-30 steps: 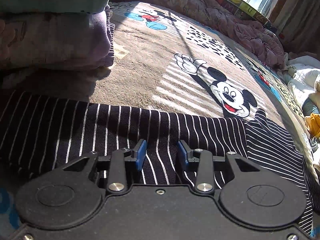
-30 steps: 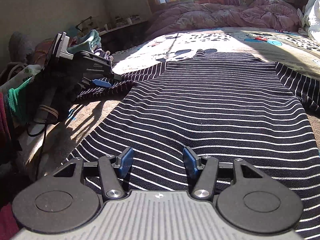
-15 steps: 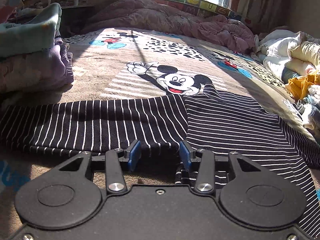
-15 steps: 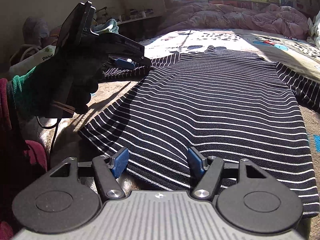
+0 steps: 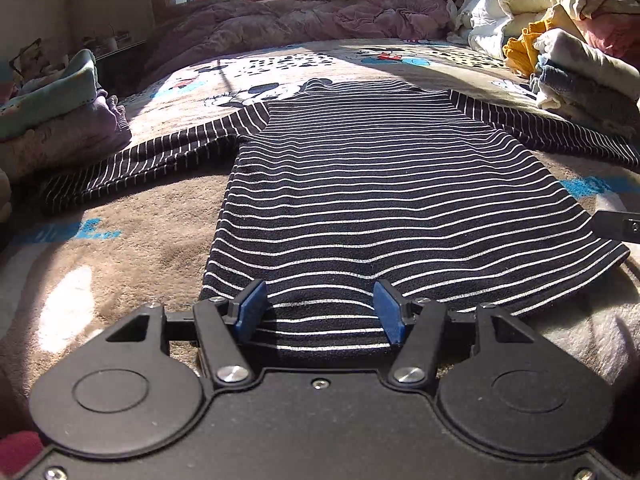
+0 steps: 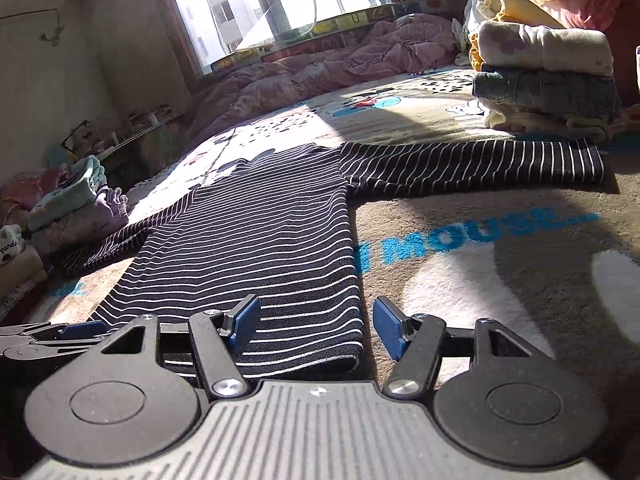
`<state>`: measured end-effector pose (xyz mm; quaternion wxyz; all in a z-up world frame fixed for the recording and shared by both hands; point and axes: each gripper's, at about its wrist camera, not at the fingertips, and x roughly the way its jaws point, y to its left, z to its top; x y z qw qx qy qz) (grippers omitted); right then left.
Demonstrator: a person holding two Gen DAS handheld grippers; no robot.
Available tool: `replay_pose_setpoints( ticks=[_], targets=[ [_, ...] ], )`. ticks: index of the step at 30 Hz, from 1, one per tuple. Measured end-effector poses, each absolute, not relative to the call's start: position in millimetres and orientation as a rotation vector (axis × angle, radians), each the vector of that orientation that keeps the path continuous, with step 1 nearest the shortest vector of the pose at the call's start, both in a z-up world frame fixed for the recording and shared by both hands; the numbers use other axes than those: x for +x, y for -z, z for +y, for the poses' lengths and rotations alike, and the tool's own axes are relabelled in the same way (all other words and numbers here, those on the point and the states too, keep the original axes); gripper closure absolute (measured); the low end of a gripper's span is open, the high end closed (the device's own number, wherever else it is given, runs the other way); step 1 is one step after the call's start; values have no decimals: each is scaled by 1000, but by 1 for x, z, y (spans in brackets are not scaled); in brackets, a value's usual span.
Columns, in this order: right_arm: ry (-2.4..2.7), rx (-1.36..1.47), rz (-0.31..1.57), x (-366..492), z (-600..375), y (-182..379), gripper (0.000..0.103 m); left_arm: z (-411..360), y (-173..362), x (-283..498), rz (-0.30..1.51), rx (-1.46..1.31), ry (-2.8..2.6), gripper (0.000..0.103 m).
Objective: Fold clothes
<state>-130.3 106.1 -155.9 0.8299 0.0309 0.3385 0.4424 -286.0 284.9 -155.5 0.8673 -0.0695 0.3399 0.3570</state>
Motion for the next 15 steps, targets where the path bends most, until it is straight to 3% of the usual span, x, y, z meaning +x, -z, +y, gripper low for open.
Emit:
replay_pose_setpoints(
  ticks=[9, 15],
  targets=[
    [-974, 68, 761, -135, 103, 164, 41, 255, 140, -293, 746, -135, -651, 42],
    [-936, 154, 739, -121, 87, 161, 41, 257, 104, -253, 713, -99, -540, 42]
  ],
)
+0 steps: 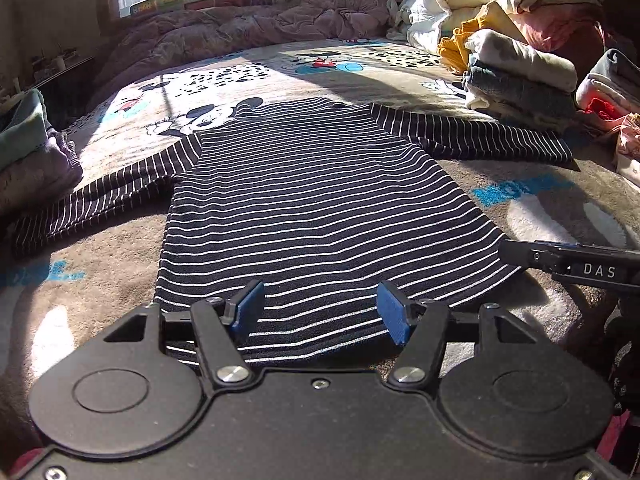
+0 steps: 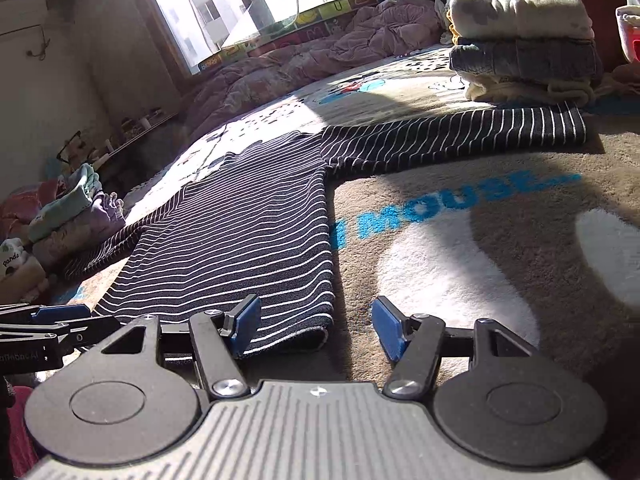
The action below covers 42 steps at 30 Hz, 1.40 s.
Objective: Fold clothes
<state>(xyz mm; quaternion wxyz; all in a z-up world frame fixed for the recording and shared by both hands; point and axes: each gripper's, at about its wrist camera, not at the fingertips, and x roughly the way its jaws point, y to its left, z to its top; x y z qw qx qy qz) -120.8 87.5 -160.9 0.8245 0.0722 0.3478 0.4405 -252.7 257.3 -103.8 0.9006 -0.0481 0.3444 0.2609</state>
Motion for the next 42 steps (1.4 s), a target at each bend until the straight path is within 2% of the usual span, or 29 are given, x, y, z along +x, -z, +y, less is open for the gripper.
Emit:
replay_pose_setpoints(
  ticks=[8, 11, 15, 20, 24, 28, 31, 33, 34, 37, 42],
  targets=[
    [-931, 189, 743, -100, 74, 171, 41, 236, 61, -121, 709, 109, -261, 41],
    [-958, 146, 726, -103, 78, 176, 36, 214, 57, -64, 724, 202, -139, 41],
    [-990, 103, 695, -109, 84, 178, 29, 165, 75, 1, 752, 346, 12, 41],
    [-999, 60, 642, -114, 88, 182, 28, 108, 120, 58, 802, 602, 123, 41],
    [-1014, 10, 611, -119, 93, 185, 21, 89, 147, 88, 861, 683, 121, 41],
    [-1024, -23, 589, -121, 96, 186, 20, 78, 160, 112, 864, 751, 51, 41],
    [-1029, -19, 589, -119, 96, 186, 20, 79, 162, 131, 875, 725, 0, 51],
    [-1029, -41, 582, -120, 98, 186, 16, 83, 162, 139, 890, 689, -28, 76],
    [-1029, -60, 577, -122, 99, 186, 14, 85, 161, 141, 896, 672, -48, 94],
    [-1027, -67, 577, -123, 100, 184, 11, 96, 143, 131, 835, 606, -101, 94],
    [-1008, 3, 607, -118, 94, 178, 14, 137, 84, 91, 701, 437, -193, 95]
  ],
)
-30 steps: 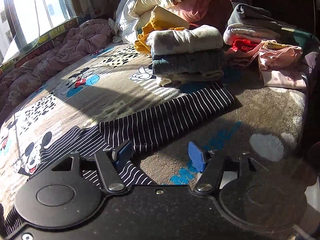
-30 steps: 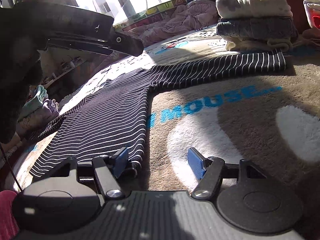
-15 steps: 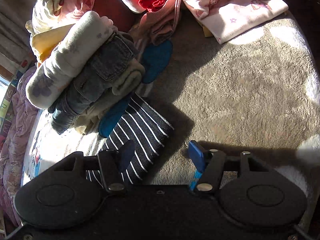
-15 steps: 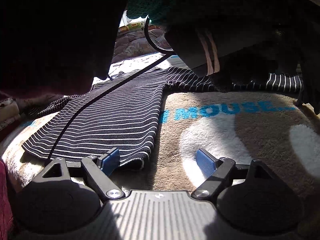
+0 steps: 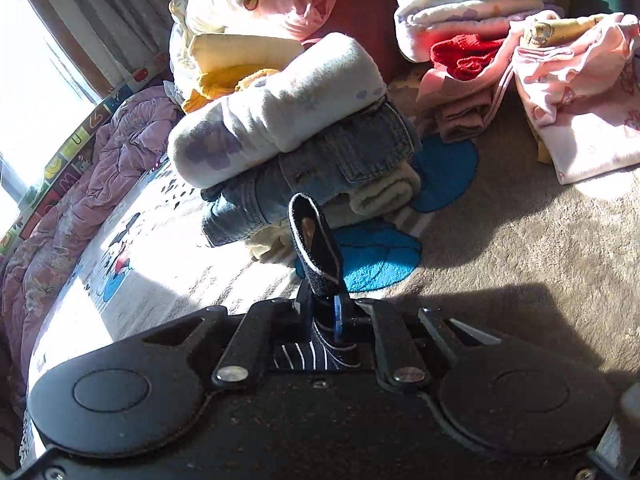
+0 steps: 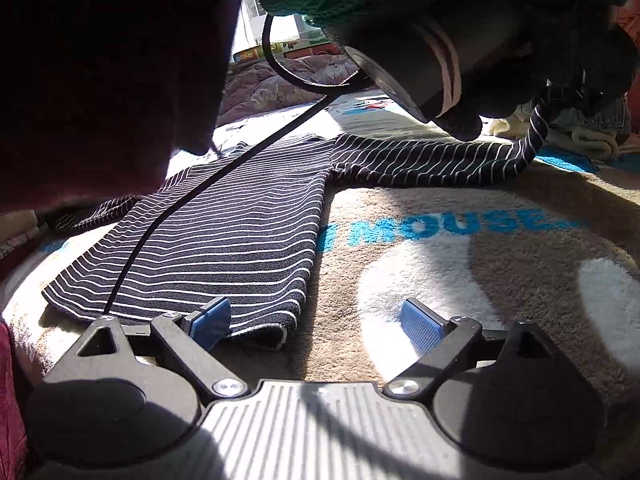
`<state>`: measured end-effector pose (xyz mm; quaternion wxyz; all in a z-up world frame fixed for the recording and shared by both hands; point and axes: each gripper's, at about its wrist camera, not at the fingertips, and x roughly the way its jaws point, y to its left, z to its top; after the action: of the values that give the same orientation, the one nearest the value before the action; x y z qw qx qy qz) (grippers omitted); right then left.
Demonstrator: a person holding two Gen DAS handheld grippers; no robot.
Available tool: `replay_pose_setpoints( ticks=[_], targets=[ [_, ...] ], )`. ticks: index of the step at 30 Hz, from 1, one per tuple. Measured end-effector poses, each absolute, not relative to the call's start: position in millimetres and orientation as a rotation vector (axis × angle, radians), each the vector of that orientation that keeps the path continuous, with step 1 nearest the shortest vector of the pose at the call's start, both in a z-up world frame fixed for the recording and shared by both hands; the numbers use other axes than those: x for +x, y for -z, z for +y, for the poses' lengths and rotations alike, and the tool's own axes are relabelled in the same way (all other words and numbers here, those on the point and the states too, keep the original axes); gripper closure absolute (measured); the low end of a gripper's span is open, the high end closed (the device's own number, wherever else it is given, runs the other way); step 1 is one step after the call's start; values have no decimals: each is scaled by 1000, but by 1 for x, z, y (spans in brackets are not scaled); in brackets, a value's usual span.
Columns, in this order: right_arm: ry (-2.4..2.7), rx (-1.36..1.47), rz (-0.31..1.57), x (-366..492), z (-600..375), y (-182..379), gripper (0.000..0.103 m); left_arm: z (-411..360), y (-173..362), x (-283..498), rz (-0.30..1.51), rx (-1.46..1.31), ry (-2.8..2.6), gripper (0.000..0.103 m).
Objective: Fold clothes
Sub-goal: 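Lift the sleeve with the left tool and carry it across the shirt body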
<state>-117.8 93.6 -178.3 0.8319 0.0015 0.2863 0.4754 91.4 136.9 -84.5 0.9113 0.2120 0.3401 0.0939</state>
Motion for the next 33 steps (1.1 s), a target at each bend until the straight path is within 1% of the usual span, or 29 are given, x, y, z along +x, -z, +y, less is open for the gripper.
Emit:
replay_pose_setpoints(
  ticks=[1, 3, 5, 6, 8, 10, 12, 13, 15, 18, 24, 28, 33],
  targets=[
    [-1000, 9, 605, -118, 93, 177, 14, 148, 71, 80, 669, 408, -215, 95],
    [-987, 20, 598, -118, 94, 175, 21, 174, 45, 54, 610, 338, -263, 95],
    [-985, 38, 598, -116, 95, 173, 24, 205, 21, 25, 563, 240, -314, 95],
    [-987, 42, 601, -116, 96, 172, 28, 221, 11, 11, 547, 195, -336, 95],
    [-989, 38, 604, -118, 100, 173, 30, 252, -7, -17, 513, 103, -375, 95],
    [-990, 20, 603, -119, 105, 174, 31, 277, -18, -43, 489, 26, -402, 95],
    [-995, 2, 602, -120, 111, 175, 37, 298, -23, -67, 470, -48, -429, 95],
    [-994, -6, 603, -121, 112, 175, 38, 306, -23, -78, 462, -84, -440, 95],
    [-991, -17, 605, -121, 116, 176, 43, 321, -23, -102, 447, -156, -462, 95],
    [-981, -15, 608, -120, 117, 177, 47, 335, -17, -137, 413, -271, -494, 95],
    [-976, -34, 598, -122, 116, 177, 48, 351, 5, -205, 371, -499, -547, 95],
    [-979, -32, 595, -122, 115, 176, 48, 354, 29, -246, 358, -549, -616, 95],
    [-991, -31, 587, -120, 116, 173, 61, 368, 76, -277, 423, -573, -725, 95]
  ],
)
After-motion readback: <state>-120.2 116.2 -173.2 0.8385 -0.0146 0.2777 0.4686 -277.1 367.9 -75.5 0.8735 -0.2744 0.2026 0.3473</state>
